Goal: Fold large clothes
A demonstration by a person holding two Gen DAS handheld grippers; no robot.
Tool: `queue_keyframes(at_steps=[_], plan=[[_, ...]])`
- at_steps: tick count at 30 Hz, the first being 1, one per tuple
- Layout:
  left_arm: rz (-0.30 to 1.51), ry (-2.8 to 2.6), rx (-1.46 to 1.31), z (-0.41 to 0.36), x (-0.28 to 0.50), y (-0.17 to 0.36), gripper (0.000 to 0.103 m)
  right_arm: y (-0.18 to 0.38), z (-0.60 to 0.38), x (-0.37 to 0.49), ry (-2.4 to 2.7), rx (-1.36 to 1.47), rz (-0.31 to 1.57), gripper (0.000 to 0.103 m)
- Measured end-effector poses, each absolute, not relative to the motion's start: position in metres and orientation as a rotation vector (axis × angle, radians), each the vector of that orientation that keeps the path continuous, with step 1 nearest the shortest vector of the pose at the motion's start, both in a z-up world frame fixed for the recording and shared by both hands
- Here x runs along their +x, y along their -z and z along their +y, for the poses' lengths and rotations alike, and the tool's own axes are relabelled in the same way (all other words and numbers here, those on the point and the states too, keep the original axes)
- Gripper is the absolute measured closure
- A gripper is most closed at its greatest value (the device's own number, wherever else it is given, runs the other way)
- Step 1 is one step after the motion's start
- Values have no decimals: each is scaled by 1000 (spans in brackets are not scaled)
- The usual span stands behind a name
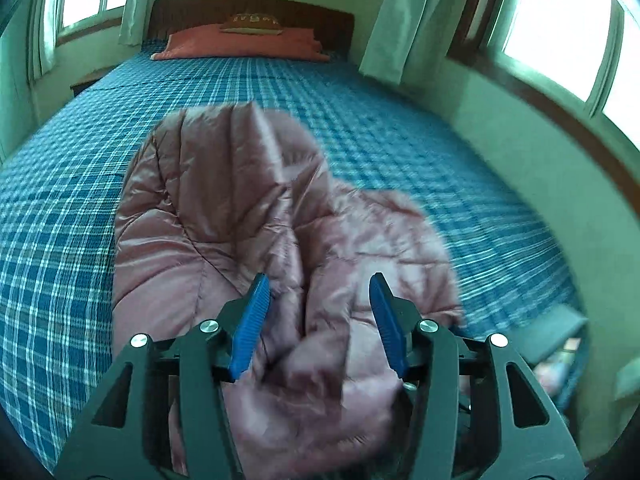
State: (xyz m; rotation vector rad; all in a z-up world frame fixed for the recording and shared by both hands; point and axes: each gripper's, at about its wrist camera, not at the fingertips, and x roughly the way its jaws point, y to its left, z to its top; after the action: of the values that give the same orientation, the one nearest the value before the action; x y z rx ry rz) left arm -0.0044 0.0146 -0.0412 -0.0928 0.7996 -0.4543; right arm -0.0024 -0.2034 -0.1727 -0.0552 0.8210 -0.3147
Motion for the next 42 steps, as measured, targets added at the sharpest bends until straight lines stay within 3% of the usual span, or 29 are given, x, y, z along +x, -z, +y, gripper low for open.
queue_keyframes(at_steps=[7,12,19,21,34,35,36,38,42], plan=[[686,379,-268,89,-28,10,44,139,-209,-12,287,28,784,49],[762,248,-450,145,-9,49,44,106,-204,-3,170,194,744,42],[826,166,-547,174,4,83,44,79,-175,33,52,291,715,40],[827,148,-572,179,7,87,44,73,-170,44,18,343,707,33],[886,112,-723,189,17,128,44,104,-127,115,-112,351,898,28],[889,114,-724,188,18,129,44,107,-125,116,-118,344,905,32],[892,117,-726,187,18,131,44,110,-124,117,-135,345,918,59],[894,121,-725,185,18,131,44,114,-128,119,-179,378,941,86],[881,143,-719,180,17,125,44,97,-155,102,-177,420,856,94]])
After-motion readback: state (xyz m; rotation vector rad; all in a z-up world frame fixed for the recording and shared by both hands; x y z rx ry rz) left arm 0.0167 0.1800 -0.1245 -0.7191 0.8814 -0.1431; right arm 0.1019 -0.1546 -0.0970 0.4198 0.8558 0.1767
